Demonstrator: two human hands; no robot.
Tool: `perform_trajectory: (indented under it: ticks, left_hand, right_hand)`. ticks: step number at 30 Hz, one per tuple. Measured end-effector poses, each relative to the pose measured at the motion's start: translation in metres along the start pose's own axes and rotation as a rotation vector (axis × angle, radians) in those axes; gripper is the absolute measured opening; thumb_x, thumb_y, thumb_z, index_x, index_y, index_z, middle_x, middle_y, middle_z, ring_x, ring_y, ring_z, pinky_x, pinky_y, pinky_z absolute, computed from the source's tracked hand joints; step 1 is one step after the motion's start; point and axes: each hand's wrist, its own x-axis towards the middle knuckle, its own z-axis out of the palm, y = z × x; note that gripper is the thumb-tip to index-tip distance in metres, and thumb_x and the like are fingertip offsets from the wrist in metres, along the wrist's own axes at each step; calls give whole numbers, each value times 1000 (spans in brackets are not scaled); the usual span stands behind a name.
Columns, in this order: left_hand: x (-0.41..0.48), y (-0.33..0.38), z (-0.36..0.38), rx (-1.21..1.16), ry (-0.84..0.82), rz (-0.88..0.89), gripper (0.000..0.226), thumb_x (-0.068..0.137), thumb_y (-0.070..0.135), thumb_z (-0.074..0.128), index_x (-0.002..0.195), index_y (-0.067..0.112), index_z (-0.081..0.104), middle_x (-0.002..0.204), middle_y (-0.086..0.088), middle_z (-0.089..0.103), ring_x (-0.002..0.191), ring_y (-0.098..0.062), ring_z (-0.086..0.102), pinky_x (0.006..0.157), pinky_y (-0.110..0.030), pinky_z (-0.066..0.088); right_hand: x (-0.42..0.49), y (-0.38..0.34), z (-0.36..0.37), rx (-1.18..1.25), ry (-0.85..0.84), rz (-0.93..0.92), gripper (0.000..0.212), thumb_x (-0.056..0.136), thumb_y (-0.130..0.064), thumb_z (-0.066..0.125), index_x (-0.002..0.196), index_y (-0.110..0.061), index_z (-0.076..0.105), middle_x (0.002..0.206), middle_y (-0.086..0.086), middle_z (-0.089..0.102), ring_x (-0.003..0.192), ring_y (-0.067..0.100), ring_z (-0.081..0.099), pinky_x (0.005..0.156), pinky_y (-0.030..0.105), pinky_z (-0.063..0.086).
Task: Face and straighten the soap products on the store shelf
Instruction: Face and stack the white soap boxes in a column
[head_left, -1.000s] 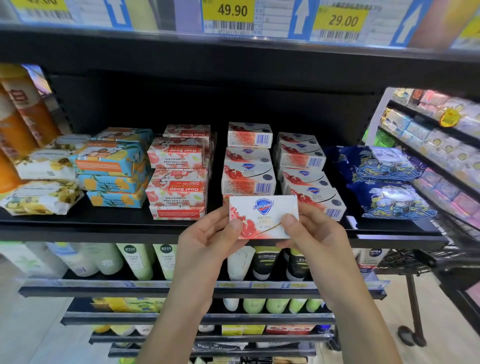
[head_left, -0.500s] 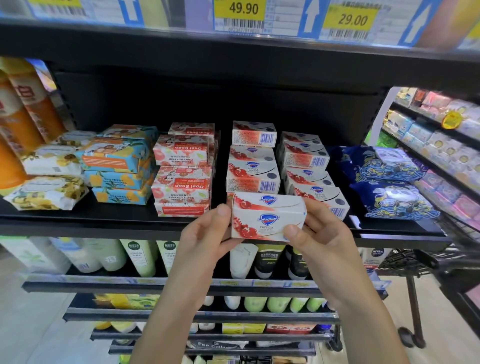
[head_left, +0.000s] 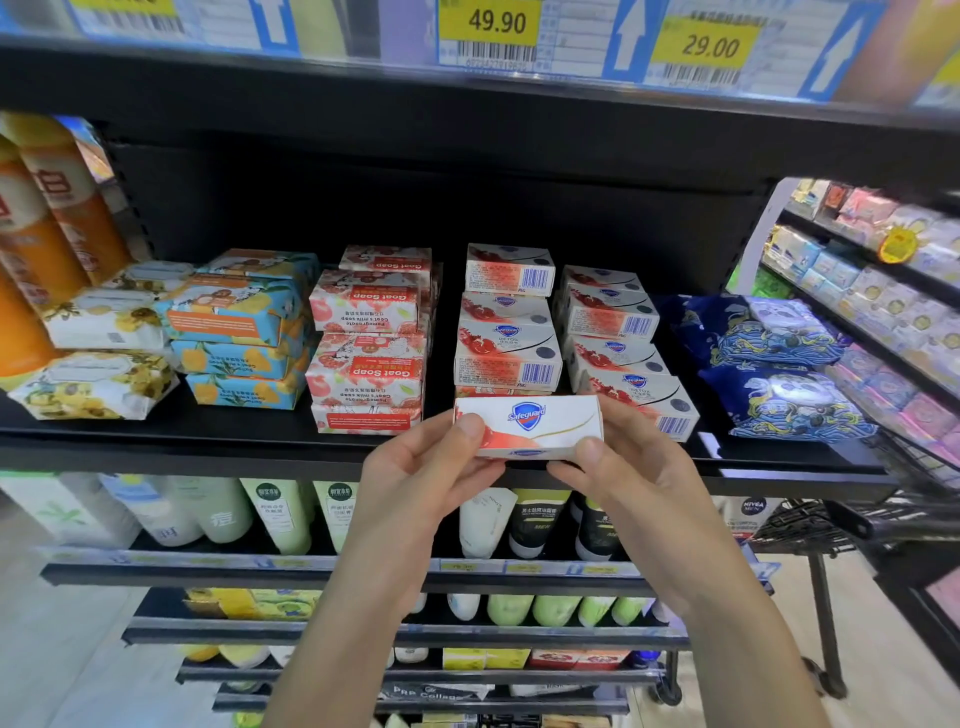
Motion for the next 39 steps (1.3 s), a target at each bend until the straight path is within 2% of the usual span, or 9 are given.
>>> perform_trajectory:
  ticks: [4, 10, 14, 17, 19, 27, 30, 35, 39]
  left_hand:
    - [0, -1, 0, 1, -5, 22, 57, 85, 39, 70, 132, 6, 63, 119, -11, 75, 114, -25, 71, 106, -44, 50]
    - [0, -2, 0, 25, -49, 30, 61, 86, 38, 70, 138, 9, 58, 123, -8, 74, 119, -22, 69, 106, -42, 52]
    - [-1, -1, -1, 6, -55, 23, 60, 87, 36, 73, 140, 15, 57, 123, -4, 74, 119, -18, 68, 104, -34, 53]
    - [-2, 2, 1, 4, -42, 10, 56, 89, 44, 71, 136, 16, 61, 123, 0, 74, 119, -15, 67, 104, -35, 53]
    - [-2, 4, 2, -17, -41, 5, 51, 92, 48, 67, 127, 12, 67, 119, -2, 76, 116, -16, 69, 101, -36, 53]
    - [-2, 3, 0, -64, -41, -16, 41, 86, 30, 64, 118, 6, 71, 112, -9, 77, 108, -22, 73, 86, -30, 61]
    - [-3, 3, -1, -67, -65, -2, 43, 90, 24, 63, 128, 5, 65, 115, -9, 77, 109, -22, 73, 90, -32, 60]
    - [-3, 2, -1, -64, -57, 27, 48, 87, 18, 64, 134, 8, 60, 115, -10, 76, 111, -22, 72, 97, -36, 58]
    - [-3, -1, -2, -46, -46, 43, 52, 83, 19, 67, 133, 15, 60, 116, -8, 76, 112, -21, 72, 95, -32, 58]
  right_hand:
    - [0, -3, 5, -1, 78, 59, 101, 48, -73, 89, 129, -19, 62, 120, 9, 74, 107, 25, 73, 89, 33, 59]
    - [2, -4, 8, 54, 88, 64, 100, 48, -67, 93, 124, -9, 66, 116, 8, 76, 105, 26, 74, 89, 29, 60]
    - [2, -2, 6, 143, 67, 63, 95, 54, -51, 97, 130, -6, 63, 122, 12, 73, 114, 28, 71, 92, 31, 59]
    - [0, -1, 3, 182, 22, 45, 67, 69, -19, 89, 130, -11, 63, 122, 9, 73, 111, 24, 72, 88, 27, 58]
    - [0, -1, 1, 174, -8, 14, 65, 71, -5, 85, 131, -11, 62, 124, 8, 72, 111, 24, 71, 87, 26, 57]
    - [0, 0, -3, 151, -90, -45, 70, 79, 6, 77, 142, -14, 56, 140, 7, 63, 122, 30, 65, 92, 30, 56]
    - [1, 0, -4, 130, -75, -19, 73, 78, -3, 79, 144, -21, 55, 139, 3, 64, 125, 26, 64, 93, 31, 56]
    - [0, -1, 3, 64, 1, 43, 88, 62, -55, 92, 136, -21, 60, 122, 8, 74, 113, 22, 71, 88, 33, 60]
    - [0, -4, 10, 70, 95, 42, 50, 75, -37, 76, 119, -14, 69, 105, 9, 78, 95, 18, 74, 77, 29, 62]
